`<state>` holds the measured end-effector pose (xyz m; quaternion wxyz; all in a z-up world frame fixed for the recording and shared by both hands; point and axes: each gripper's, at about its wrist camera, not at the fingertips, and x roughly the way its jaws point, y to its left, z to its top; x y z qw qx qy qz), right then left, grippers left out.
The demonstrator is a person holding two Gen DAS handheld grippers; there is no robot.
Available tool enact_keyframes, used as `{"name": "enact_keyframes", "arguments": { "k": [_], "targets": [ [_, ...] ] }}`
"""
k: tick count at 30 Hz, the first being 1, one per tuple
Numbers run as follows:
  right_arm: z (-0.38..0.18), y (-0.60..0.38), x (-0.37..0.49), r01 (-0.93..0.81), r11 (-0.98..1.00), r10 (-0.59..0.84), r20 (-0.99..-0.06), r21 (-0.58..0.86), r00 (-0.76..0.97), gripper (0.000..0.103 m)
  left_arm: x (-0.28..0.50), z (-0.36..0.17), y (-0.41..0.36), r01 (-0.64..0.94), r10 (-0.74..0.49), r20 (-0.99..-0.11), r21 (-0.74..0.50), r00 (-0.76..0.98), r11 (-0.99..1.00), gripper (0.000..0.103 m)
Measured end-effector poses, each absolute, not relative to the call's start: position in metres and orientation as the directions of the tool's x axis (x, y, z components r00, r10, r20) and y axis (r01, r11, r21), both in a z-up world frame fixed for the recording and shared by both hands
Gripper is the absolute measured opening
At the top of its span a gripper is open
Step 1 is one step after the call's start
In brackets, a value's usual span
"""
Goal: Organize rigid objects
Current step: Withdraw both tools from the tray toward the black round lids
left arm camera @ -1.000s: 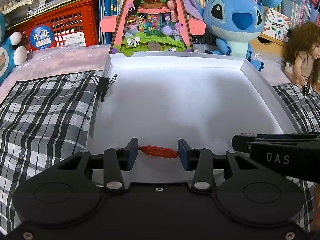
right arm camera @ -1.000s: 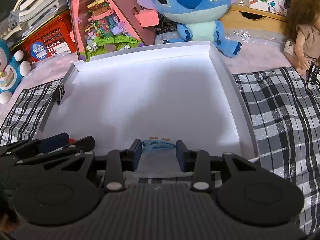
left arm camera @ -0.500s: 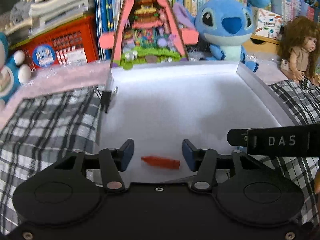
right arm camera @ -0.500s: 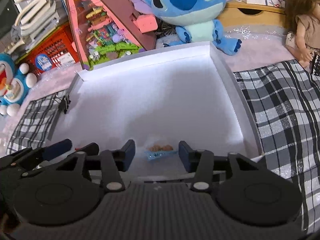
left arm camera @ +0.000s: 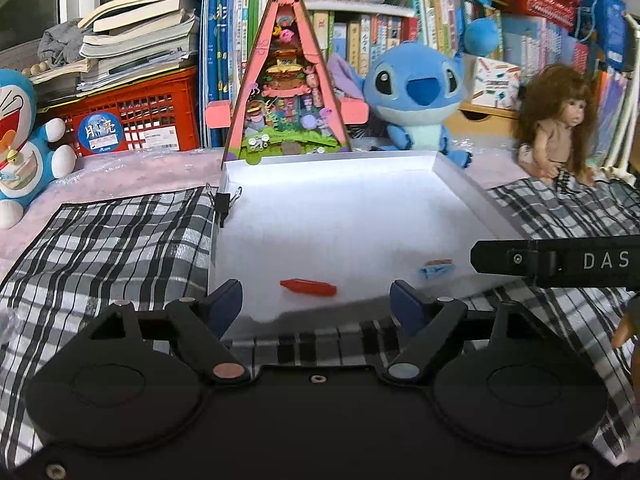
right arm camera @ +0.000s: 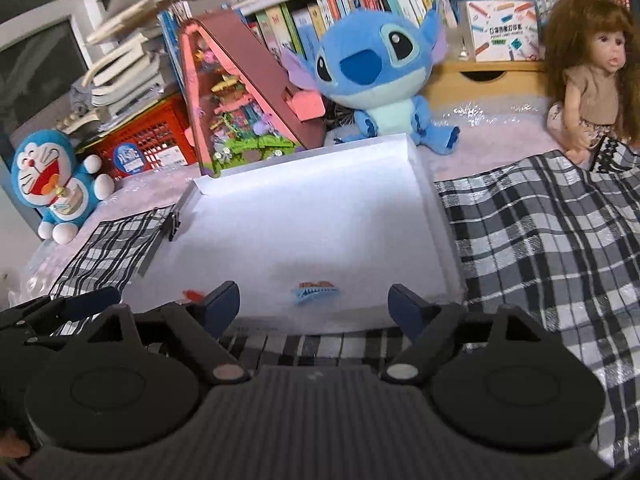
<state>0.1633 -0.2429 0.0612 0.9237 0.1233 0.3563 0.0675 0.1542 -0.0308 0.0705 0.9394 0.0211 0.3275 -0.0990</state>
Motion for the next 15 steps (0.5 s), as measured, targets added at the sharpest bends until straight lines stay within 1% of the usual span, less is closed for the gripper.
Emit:
{"name": "enact_keyframes", "arguments": {
  "k": [4, 8, 15],
  "targets": [
    [0.062, -0.246, 0.143, -0.055, 0.957, 0.227, -0.619, 0.284, 0.752, 0.09, 0.131, 0.071, -0.029, 0.219, -0.194, -0.603, -0.032, 0.774, 0.975, 0.083],
    [0.061, -0.247, 0.12, -0.081, 0.959, 0.233, -0.595, 0.271, 0.77, 0.092, 0.11, 0.067, -0.025, 0.224, -0.208, -0.598, -0.048, 0.774, 0.973, 0.083],
    [0.054, -0.243, 0.08, -0.133, 0.962, 0.244, -0.54, 0.237, 0.806, 0.094, 0.076, 0.059, -0.019, 0.208, -0.198, -0.572, -0.048, 0.796, 0.977, 0.083]
  ]
}}
